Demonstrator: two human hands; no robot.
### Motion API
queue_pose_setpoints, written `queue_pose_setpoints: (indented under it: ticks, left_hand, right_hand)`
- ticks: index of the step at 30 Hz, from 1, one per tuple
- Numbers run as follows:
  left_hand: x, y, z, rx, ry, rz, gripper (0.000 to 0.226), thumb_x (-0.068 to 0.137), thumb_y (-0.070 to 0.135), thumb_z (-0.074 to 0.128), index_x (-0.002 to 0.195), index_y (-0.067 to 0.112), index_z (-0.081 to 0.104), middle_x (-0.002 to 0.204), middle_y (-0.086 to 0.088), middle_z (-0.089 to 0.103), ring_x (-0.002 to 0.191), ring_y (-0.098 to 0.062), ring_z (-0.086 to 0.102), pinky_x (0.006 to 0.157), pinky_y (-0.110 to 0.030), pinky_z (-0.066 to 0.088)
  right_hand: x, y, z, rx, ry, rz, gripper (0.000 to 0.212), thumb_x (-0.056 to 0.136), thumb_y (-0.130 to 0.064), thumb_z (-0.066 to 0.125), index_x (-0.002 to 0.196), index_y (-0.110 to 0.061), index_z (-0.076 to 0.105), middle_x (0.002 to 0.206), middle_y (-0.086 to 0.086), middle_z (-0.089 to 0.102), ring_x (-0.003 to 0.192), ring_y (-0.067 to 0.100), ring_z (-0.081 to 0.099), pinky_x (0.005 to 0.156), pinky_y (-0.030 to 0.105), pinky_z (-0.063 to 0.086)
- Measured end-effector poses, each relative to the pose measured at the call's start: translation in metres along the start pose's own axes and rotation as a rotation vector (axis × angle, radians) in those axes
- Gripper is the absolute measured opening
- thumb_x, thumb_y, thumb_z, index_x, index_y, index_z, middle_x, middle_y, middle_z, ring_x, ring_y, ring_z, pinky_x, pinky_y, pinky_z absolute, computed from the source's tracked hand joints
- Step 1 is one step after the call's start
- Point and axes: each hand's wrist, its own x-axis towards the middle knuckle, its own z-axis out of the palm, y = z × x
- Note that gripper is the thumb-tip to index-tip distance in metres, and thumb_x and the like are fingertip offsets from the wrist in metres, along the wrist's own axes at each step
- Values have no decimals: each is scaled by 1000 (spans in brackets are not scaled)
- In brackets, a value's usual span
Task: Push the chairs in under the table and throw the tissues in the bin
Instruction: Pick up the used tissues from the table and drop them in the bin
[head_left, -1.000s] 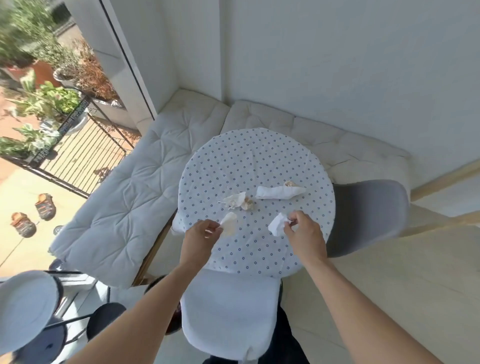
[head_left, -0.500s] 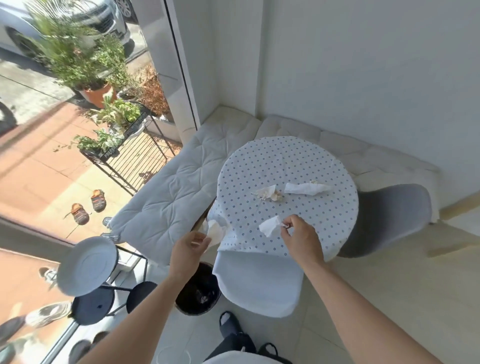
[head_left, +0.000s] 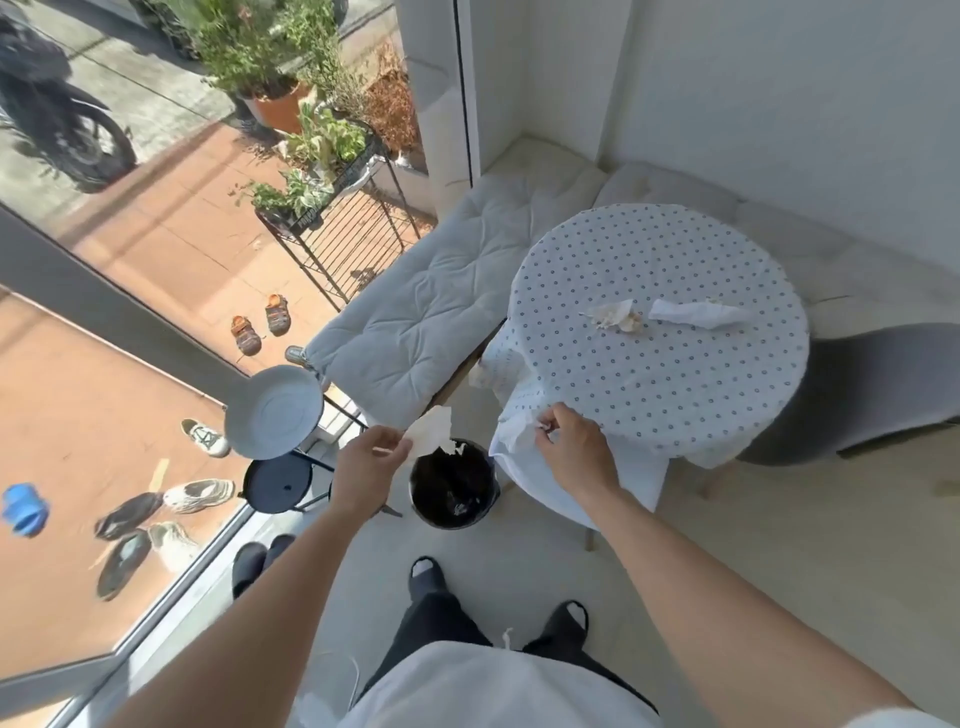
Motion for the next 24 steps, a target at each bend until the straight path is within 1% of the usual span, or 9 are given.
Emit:
queue_pose_setpoints:
  ticks: [3,7,11,13,16,19,20,22,24]
  left_hand:
    - [15,-23,-21,35,-11,-21,14,92,36,74,96,23,77,94,9,77,84,-7,70,72,-30,49]
    - [45,-50,-46,69,-67,-26,10,93,34,73,93,25,78,89,11,77,81,-7,71,73,-32,53]
    - [77,-75,-65,47,-152,-49,9,95,32,72,92,26,78,88,10,77,79,-8,71,67,-27,53]
    - [94,-90,-71,49,-197,-58,9,96,31,71,92,26,78,84,10,77,75,-9,71,65,-26,54]
    - [113,-109,-71,81,-262,-69,10,97,31,70,91,28,77,81,12,76,70,-10,71,58,-22,52]
    - [132,-126,-62,119,-304,-81,10,97,29,69,93,24,76,85,7,76,75,-9,71,60,-22,50]
    - [138,-132,-57,134,-322,-87,10,97,29,69,93,23,76,86,7,76,76,-8,71,62,-22,50]
    - [153,-145,-45,158,-354,-102,10,97,31,68,93,25,75,86,8,75,78,-6,69,65,-23,49]
    - [168,-158,-29,180,-373,-116,9,97,32,69,92,27,74,87,11,75,80,-5,69,65,-22,47]
  right_hand:
    - [2,-18,25,1,-28,19,3,96,-24,62,97,-22,60,99,-5,68,90,21,62,73,40,54]
    - [6,-41,64,-5,-28,90,6,95,-26,62,98,-20,62,99,-4,69,90,23,64,71,40,55]
    - [8,-62,105,-15,-57,172,6,94,-25,62,96,-20,60,98,-2,68,88,26,62,69,41,54]
    - [12,-69,127,-18,-70,197,5,93,-24,62,96,-20,60,98,-2,67,89,27,63,68,39,53]
    - [18,-76,154,-35,-83,248,6,96,-24,60,101,-20,61,96,-5,64,90,24,62,63,33,46]
    - [27,-75,179,-73,-116,305,9,98,-28,56,104,-24,61,95,-12,60,93,17,58,59,25,34]
    - [31,-72,188,-61,-133,320,9,98,-27,55,104,-24,62,95,-13,61,94,16,58,60,24,35]
    - [42,-60,208,-27,-147,342,10,95,-26,56,102,-25,62,98,-13,64,95,17,61,68,29,42]
    - [54,-47,229,-42,-169,363,10,93,-27,55,100,-27,62,99,-10,66,95,18,61,70,33,45]
